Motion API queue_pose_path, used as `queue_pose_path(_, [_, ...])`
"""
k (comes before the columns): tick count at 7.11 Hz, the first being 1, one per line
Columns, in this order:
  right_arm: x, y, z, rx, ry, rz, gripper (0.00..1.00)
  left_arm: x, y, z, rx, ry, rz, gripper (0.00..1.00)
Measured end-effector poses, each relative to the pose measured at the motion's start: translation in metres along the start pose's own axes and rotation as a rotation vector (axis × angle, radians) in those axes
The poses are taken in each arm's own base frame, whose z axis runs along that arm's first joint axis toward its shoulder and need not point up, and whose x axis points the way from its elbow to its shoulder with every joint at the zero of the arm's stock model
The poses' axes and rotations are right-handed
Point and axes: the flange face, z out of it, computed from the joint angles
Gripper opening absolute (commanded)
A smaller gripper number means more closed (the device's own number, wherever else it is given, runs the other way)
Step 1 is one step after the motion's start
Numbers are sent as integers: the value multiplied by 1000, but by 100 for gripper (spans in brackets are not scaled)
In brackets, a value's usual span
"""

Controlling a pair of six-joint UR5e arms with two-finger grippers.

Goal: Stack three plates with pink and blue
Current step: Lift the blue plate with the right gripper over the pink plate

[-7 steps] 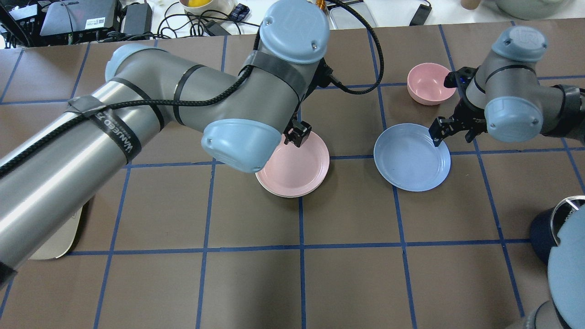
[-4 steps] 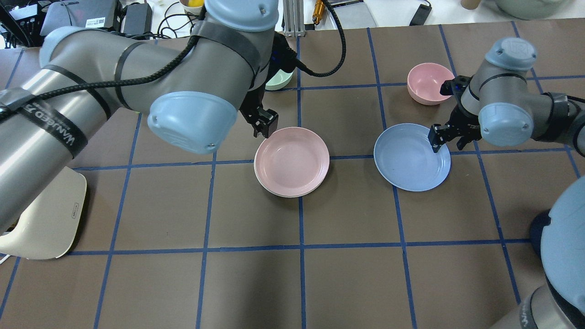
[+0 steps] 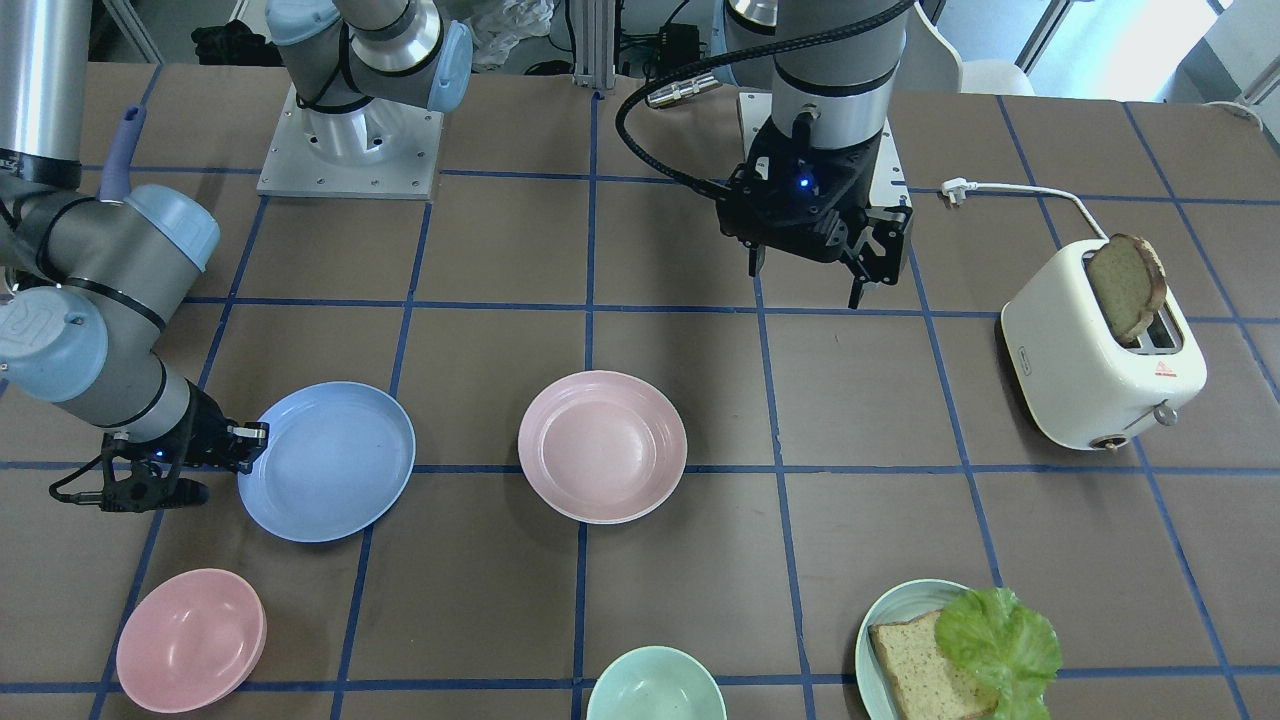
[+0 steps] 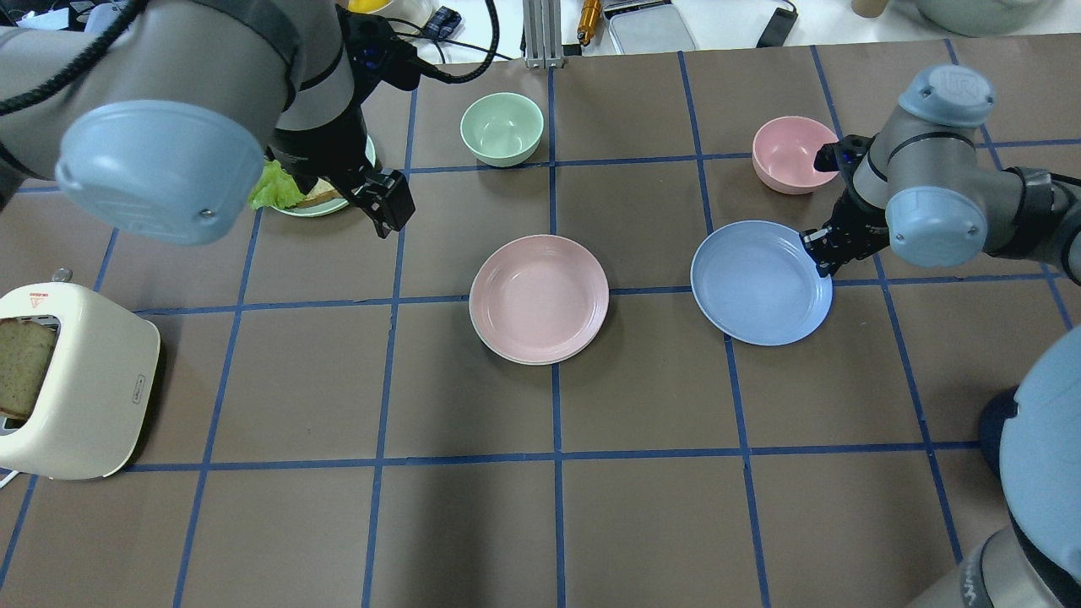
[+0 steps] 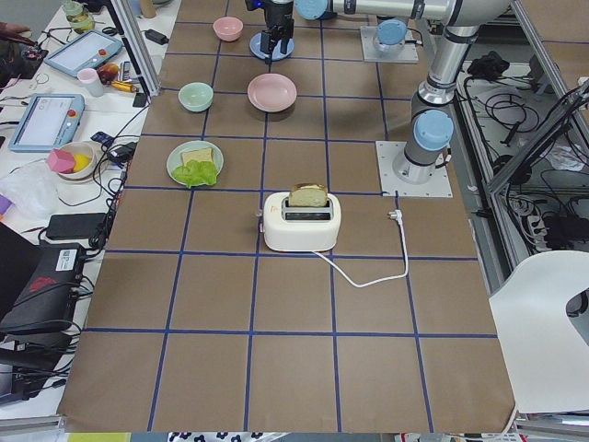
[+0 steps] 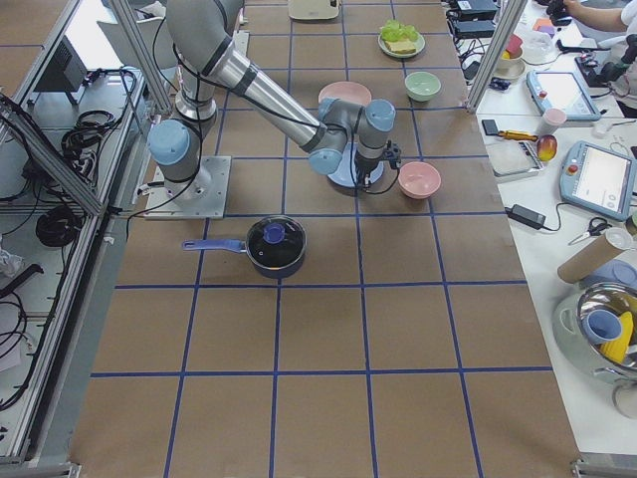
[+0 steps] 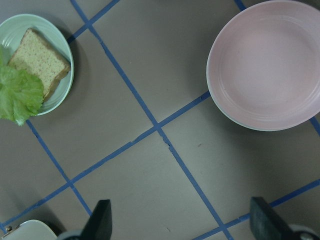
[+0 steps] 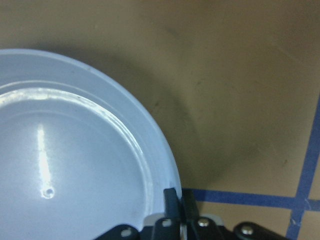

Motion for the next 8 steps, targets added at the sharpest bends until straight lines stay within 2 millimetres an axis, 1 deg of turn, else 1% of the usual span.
queue_pose_path(1, [-2, -4, -16, 12, -30, 0, 0, -20, 13, -5, -9, 26, -46, 100])
queue_pose_path(2, [-7, -8, -40, 11, -69, 0, 0, -39, 26, -9, -22, 60, -93, 100])
queue_pose_path(3, [-16, -13, -60, 8, -121, -2, 0, -53, 39, -11, -34, 114, -138, 100])
queue_pose_path(4, [-29, -16, -71, 11, -164, -6, 0, -63, 50, -14, -42, 149, -171, 100])
queue_pose_path(5, [-55, -19, -76, 11, -197, -12, 0, -70, 60, -19, -50, 166, -196, 100])
queue_pose_path(6, [-92, -18, -80, 6, -204, -8, 0, -73, 67, -22, -55, 173, -214, 100])
queue_pose_path(7, [-133, -14, -84, 0, -198, 17, 0, -74, 71, -25, -57, 175, -240, 100])
queue_pose_path(8, [-180, -7, -86, -5, -188, 44, 0, -74, 73, -27, -58, 174, -287, 100])
